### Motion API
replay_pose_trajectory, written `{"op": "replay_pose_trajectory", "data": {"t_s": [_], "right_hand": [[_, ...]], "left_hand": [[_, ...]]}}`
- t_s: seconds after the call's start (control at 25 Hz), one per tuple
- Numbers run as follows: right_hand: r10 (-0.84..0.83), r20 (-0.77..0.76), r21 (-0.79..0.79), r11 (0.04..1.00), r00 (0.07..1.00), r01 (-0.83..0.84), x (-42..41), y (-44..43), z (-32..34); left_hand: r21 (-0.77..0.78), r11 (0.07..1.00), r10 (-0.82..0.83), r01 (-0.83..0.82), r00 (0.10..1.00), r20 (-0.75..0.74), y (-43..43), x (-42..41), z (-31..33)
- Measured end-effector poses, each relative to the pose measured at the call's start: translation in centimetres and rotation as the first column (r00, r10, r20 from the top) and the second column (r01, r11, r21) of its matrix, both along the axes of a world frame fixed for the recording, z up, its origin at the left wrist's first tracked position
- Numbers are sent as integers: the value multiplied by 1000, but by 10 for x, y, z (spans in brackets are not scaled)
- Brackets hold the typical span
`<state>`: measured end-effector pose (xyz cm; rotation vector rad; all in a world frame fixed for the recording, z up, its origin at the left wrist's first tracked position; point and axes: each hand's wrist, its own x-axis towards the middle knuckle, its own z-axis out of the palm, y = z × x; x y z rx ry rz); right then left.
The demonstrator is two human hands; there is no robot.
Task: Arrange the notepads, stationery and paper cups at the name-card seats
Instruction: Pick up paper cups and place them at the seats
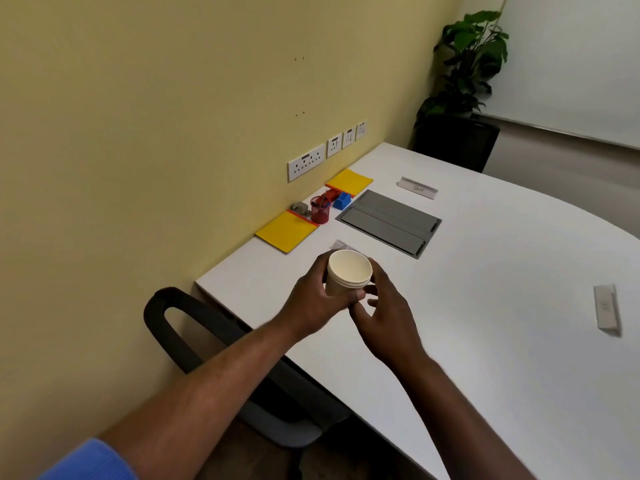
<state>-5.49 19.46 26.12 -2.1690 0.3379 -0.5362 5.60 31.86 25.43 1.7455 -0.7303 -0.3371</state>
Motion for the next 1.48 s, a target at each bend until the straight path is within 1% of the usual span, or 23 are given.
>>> {"op": "replay_pose_trajectory", "data": {"t_s": [0.28, 0.36, 0.44, 0.56, 0.64, 0.72, 0.84, 0.92, 1.08, 1.24, 1.32, 1.48], "right_hand": [[-16, 32, 17, 1000, 999, 15, -68, -21, 0], [47, 52, 6, 999, 998, -48, -76, -41, -3], [144, 33, 2, 990, 989, -144, -80, -70, -7], [246, 4, 24, 969, 969, -246, -81, -120, -14], [297, -14, 31, 954, 955, -297, -79, -160, -21], [316, -40, 61, 948, 948, -313, -75, -197, -27], [286, -77, 58, 958, 955, -282, -66, -236, -33], [284, -74, 77, 957, 956, -278, -59, -256, -38], [286, -52, 188, 944, 957, -272, -43, -278, -52], [231, -50, 228, 950, 972, -214, -23, -290, -60], [196, -26, 256, 949, 980, -183, -11, -299, -61], [154, 5, 283, 948, 988, -149, 21, -324, -64]], "left_hand": [[-80, 995, 65, -68, 997, -35, -25, -75, -8], [-72, 993, 90, -91, 996, -24, -42, -87, -14], [-45, 991, 128, -129, 991, -22, -66, -98, -21], [-29, 976, 213, -214, 977, -26, -107, -111, -32], [-18, 964, 265, -265, 964, -7, -142, -119, -40], [1, 951, 310, -310, 950, 24, -174, -121, -47], [6, 940, 341, -342, 937, 75, -208, -122, -54], [2, 934, 356, -356, 933, 61, -227, -123, -57], [40, 930, 364, -366, 930, 45, -250, -111, -71], [52, 940, 336, -337, 942, 19, -265, -88, -91], [62, 944, 324, -324, 946, 19, -275, -74, -98], [120, 936, 331, -331, 943, 21, -294, -46, -121]]}}
